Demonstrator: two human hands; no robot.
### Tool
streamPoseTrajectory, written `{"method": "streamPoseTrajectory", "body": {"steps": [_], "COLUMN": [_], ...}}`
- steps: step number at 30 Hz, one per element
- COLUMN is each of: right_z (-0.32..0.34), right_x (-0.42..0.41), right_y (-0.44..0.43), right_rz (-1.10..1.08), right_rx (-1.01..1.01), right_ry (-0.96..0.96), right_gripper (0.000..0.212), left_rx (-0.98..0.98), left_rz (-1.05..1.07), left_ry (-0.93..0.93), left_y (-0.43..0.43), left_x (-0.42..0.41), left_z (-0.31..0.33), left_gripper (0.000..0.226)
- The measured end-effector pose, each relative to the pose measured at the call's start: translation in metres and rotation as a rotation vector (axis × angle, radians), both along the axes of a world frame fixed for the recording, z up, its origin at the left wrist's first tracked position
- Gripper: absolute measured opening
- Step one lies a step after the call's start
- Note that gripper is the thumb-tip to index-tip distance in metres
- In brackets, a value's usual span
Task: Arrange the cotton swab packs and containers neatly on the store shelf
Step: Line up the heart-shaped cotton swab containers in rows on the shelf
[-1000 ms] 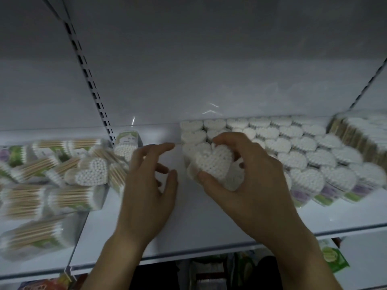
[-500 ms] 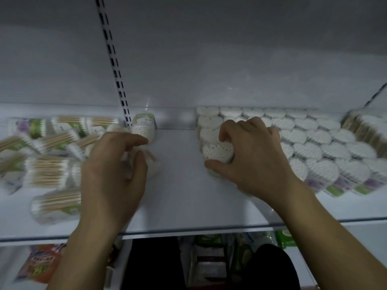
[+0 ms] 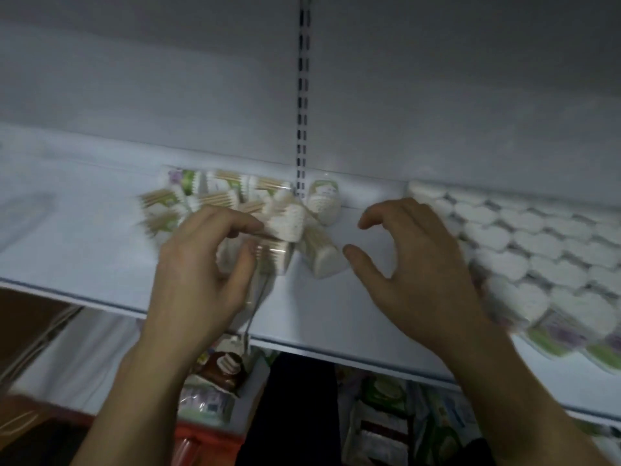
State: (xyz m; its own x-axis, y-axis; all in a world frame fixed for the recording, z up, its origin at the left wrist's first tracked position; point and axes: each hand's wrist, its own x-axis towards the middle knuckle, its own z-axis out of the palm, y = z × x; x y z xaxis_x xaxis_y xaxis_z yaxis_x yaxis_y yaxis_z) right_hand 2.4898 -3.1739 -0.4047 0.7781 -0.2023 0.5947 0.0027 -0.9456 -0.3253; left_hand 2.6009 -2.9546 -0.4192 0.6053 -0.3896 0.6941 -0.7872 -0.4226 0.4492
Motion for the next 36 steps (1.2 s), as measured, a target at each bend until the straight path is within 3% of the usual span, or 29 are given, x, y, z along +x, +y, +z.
{"method": "streamPoseTrajectory", "body": {"steps": [5,8,12,17,21,25,30,34,36], "right_z": [-0.034,-0.049,-0.050,-0.045,-0.043,-0.030,-0.010,0.006,0.007], "right_x": [0.039,0.046,0.042,0.026,0.007,-0.016,-0.047,-0.072,-0.081], "right_y": [0.030,0.030,0.023,0.021,0.028,0.027,0.011,-0.004,-0.013], "right_rz": [-0.035,-0.090,-0.130,-0.093,0.058,0.192,0.174,0.093,0.036], "right_rx": [0.192,0.241,0.331,0.428,0.663,0.815,0.940,1.059,1.014], "right_ry": [0.280,0.316,0.235,0.055,-0.189,-0.333,-0.540,-0.601,-0.600], "right_gripper": [0.058,0.065,0.053,0.038,0.042,0.046,0.037,0.037,0.033], "left_rx": [0.020,0.025,-0.002,-0.133,-0.294,-0.461,-0.276,-0.167,-0.120], "left_rz": [0.150,0.245,0.335,0.269,0.107,-0.101,-0.250,-0.357,-0.363], "left_ry": [0.039,0.126,0.192,0.185,0.161,0.323,0.248,0.158,0.142], "left_y": [0.028,0.030,0.010,0.001,-0.007,-0.025,-0.063,-0.091,-0.099], "left_x": [-0.006,-0.012,-0.024,-0.022,-0.034,-0.040,-0.052,-0.057,-0.058], "left_z": [-0.014,-0.032,-0.054,-0.058,-0.048,-0.046,-0.038,-0.038,-0.039], "left_gripper": [0.014,0.034,0.060,0.045,0.044,0.060,0.068,0.065,0.063]}}
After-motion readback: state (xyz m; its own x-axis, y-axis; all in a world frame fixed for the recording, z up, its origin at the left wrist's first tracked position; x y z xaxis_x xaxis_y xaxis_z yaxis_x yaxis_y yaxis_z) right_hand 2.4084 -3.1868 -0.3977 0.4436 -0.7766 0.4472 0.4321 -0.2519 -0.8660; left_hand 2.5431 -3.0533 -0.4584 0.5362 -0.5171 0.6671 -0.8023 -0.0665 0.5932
